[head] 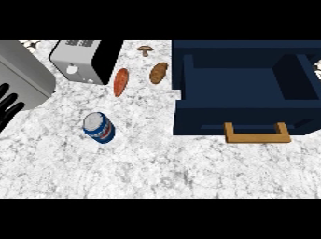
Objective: Pick up the can, place it into the drawer and close the drawer
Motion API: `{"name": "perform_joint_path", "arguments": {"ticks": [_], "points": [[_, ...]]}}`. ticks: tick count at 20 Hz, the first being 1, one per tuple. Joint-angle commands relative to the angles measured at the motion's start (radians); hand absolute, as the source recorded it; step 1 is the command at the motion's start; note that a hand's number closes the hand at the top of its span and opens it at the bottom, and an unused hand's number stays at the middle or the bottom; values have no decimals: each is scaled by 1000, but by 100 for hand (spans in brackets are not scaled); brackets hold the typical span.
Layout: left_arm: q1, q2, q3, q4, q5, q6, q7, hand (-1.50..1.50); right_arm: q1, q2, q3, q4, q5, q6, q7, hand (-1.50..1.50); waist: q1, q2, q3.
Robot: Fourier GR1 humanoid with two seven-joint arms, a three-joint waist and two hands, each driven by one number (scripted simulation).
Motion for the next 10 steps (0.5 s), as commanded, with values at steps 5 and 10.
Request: {"name": "perform_joint_path", "arguments": {"ticks": [5,10], "points": [[5,-40,41,77,115,26,68,-150,71,-22,-105,25,-82,110,-85,-150,-4,1,0],[-31,-80,-11,21,119,112,147,-150,77,-18,-162,71,-123,160,-123,-150,-2,0,0]]}}
